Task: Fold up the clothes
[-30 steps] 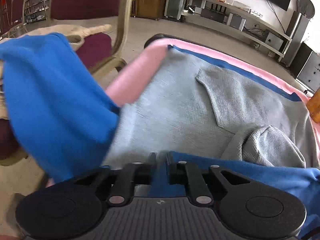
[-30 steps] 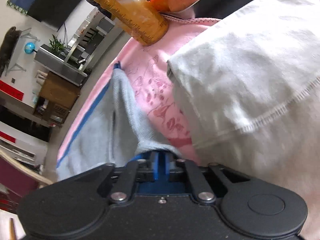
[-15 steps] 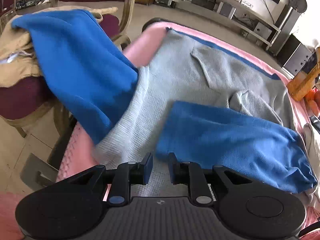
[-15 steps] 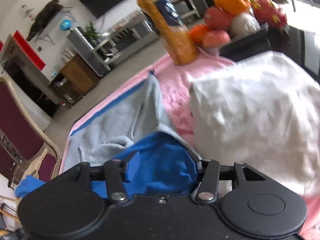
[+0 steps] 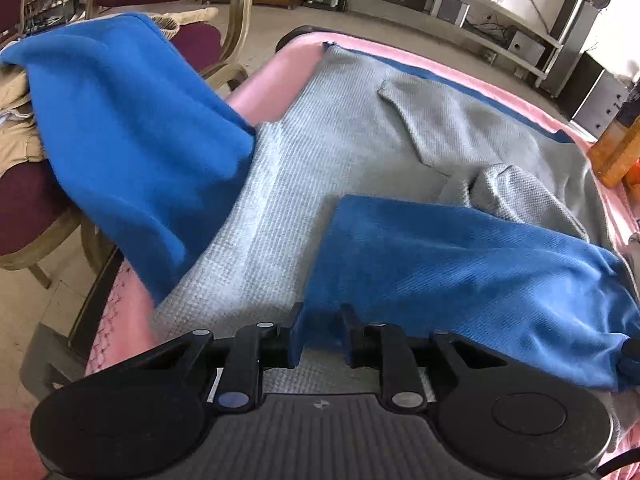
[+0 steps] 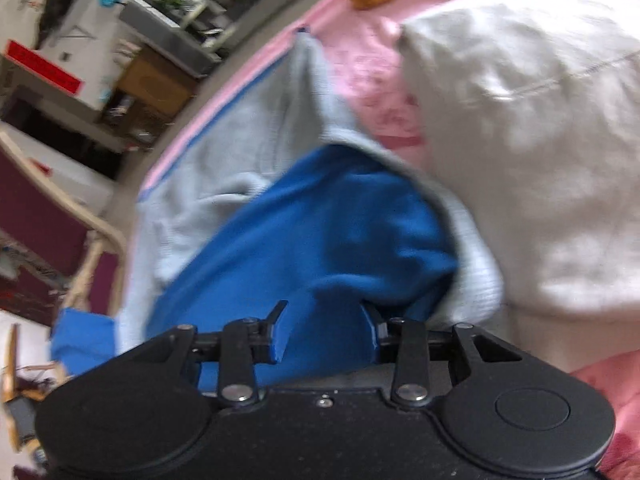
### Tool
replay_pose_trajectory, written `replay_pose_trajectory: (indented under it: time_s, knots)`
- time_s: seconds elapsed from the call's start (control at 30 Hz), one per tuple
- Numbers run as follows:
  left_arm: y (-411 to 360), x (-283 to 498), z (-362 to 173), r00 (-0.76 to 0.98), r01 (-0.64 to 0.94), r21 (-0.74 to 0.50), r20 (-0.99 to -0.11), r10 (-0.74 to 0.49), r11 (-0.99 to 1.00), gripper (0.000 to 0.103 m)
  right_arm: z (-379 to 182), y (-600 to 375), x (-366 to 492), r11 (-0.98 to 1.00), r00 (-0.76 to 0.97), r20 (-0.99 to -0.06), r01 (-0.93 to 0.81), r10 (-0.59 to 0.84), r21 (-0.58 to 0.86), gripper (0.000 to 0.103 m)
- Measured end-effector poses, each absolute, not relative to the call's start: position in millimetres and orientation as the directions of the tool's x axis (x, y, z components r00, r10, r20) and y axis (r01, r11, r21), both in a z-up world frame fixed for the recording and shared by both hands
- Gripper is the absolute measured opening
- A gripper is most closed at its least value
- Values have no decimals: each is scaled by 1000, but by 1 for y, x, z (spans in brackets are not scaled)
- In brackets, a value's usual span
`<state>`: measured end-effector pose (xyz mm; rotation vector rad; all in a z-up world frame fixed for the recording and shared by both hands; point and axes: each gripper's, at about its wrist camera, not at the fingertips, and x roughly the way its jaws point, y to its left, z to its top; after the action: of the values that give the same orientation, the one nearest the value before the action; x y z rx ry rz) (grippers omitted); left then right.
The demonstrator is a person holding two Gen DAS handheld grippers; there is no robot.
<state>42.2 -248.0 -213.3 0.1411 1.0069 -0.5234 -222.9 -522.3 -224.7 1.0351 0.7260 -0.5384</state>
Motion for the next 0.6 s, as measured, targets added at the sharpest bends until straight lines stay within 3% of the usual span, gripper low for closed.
replay_pose_trajectory:
  time_s: [0.1, 0.2, 0.33, 0.5, 0.6]
  knots:
    - [-244, 43, -215, 421, 474, -126, -837, -350, 871, 31, -227, -525, -228, 415, 603, -792, 748, -96, 518, 13]
    - [-239, 42, -215, 419, 471, -128, -838, -349, 873, 31, -222, -522, -235, 423, 590, -795, 762, -141, 491, 13]
    - [-229, 39, -208, 424, 452, -137, -837, -347, 881, 27, -205, -512, -246, 456, 642, -746, 725, -175, 516, 30]
    - [-200, 41, -168, 493, 411, -206, -769, -406, 888, 24, -168, -491, -229, 501, 717, -674, 656, -179, 564, 35]
    - [-171, 53, -144, 523, 363, -286, -725, -448, 887, 24, -146, -478, -216, 526, 755, -632, 615, -177, 588, 48]
